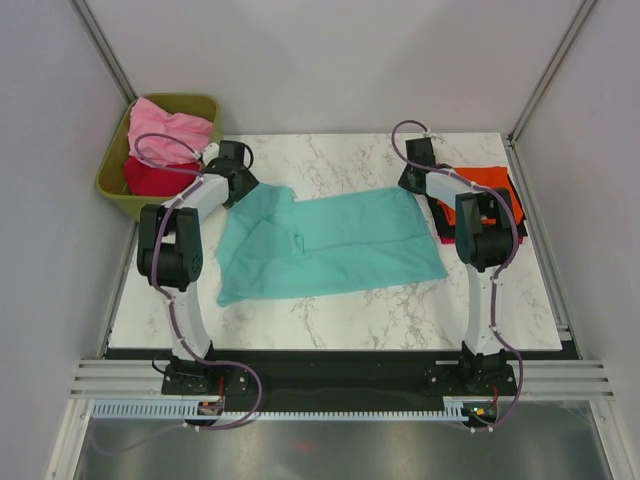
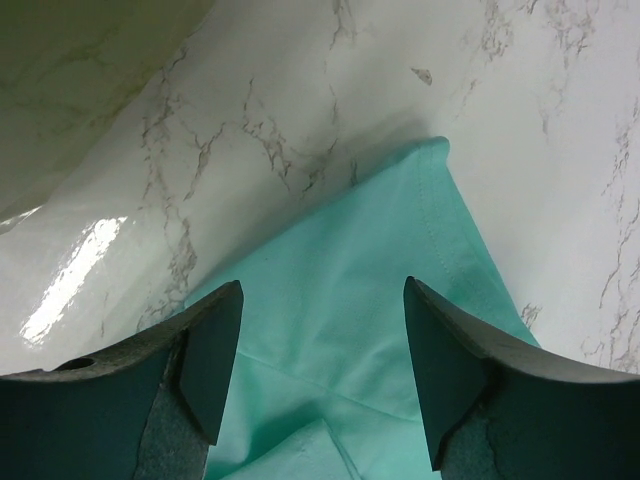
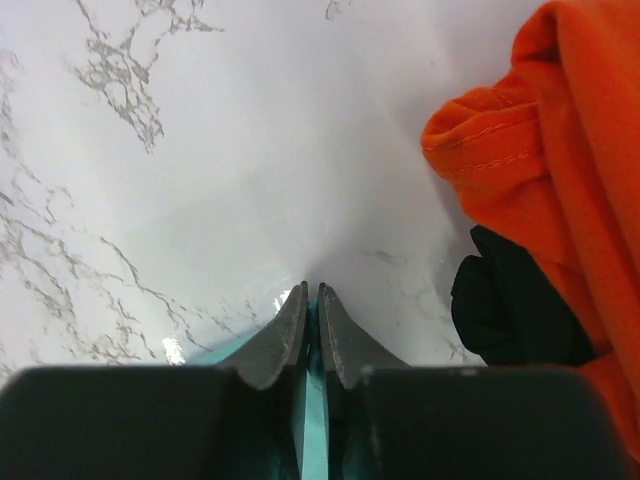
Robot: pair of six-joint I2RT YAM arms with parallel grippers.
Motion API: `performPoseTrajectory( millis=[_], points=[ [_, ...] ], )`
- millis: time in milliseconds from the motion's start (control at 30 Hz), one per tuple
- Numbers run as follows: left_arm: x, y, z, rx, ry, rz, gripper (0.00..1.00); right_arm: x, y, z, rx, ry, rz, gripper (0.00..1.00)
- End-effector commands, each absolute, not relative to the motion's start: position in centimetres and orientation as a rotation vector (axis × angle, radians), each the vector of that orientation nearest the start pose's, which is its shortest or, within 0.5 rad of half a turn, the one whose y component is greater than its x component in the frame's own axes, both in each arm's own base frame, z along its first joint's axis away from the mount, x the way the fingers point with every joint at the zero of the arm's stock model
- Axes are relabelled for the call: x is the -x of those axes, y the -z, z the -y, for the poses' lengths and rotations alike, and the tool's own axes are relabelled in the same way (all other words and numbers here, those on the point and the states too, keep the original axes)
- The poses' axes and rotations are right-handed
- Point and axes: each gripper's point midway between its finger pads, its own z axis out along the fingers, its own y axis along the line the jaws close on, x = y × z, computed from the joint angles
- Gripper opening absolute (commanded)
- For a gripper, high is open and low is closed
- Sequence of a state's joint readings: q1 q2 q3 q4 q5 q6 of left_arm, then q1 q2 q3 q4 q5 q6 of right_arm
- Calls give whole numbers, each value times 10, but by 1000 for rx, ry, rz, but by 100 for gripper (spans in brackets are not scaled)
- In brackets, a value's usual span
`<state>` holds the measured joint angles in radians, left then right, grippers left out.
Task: Fold and stack the t-shirts
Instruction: Fold the tshirt
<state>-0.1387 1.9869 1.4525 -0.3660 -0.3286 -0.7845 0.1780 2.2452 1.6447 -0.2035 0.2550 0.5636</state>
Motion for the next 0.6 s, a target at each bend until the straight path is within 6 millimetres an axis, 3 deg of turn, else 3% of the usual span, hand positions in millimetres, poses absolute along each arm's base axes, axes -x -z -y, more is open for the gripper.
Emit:
performPoseTrajectory(
  millis=[0,67,367,567],
  points=[
    [-515,-71,42,820,20,-2252,73,-567,-31,-76,-578,-17,-2260,7],
    [-519,-64,41,818,3,-2269,72,-566,-30,-77,-579,-19,-2261,0],
    [-551,-64,42,757,-7,-2269,72,-557,-31,-78,-588,-9,-2261,0],
    [-565,-50,39,716,-58,-2288,69,-556,-30,-81,-589,-27,-2263,0]
  ],
)
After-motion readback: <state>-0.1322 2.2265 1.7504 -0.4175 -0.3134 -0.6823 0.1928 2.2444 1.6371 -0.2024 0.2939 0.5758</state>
